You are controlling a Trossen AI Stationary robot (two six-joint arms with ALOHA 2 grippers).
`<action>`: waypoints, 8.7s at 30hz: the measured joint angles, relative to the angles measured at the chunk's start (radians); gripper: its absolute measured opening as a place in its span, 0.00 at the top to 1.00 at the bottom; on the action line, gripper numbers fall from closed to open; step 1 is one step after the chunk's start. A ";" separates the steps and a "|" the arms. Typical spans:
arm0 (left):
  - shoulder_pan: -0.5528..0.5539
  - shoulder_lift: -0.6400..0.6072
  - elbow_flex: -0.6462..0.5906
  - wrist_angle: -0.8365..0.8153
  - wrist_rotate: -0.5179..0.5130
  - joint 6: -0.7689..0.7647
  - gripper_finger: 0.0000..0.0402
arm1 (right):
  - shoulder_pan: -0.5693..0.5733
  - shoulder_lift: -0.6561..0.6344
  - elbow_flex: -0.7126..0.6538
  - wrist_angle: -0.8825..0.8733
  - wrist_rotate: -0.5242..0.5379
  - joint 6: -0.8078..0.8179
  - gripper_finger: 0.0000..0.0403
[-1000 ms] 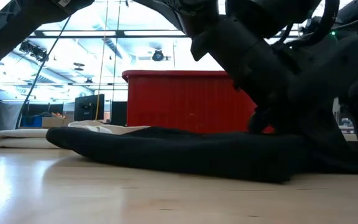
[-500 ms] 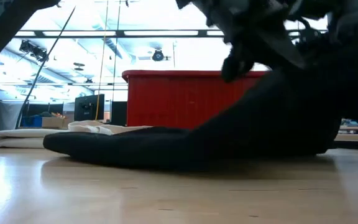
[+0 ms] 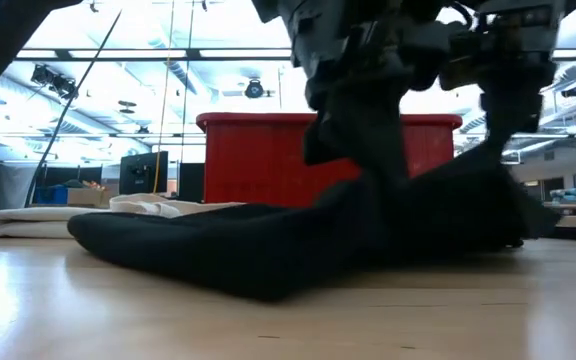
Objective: Fold Laundry from Bin
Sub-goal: Fold the black shirt
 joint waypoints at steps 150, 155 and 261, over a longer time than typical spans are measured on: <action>-0.107 -0.022 -0.108 -0.096 -0.378 0.441 0.96 | -0.097 0.365 -0.040 0.353 0.043 0.042 0.60; -0.109 -0.093 -0.087 -0.093 -0.317 0.313 0.97 | -0.097 0.365 -0.040 0.354 0.042 0.042 0.60; -0.023 -0.313 -0.453 0.219 -0.345 -0.267 0.96 | 0.182 0.202 -0.141 0.543 0.226 -0.124 0.95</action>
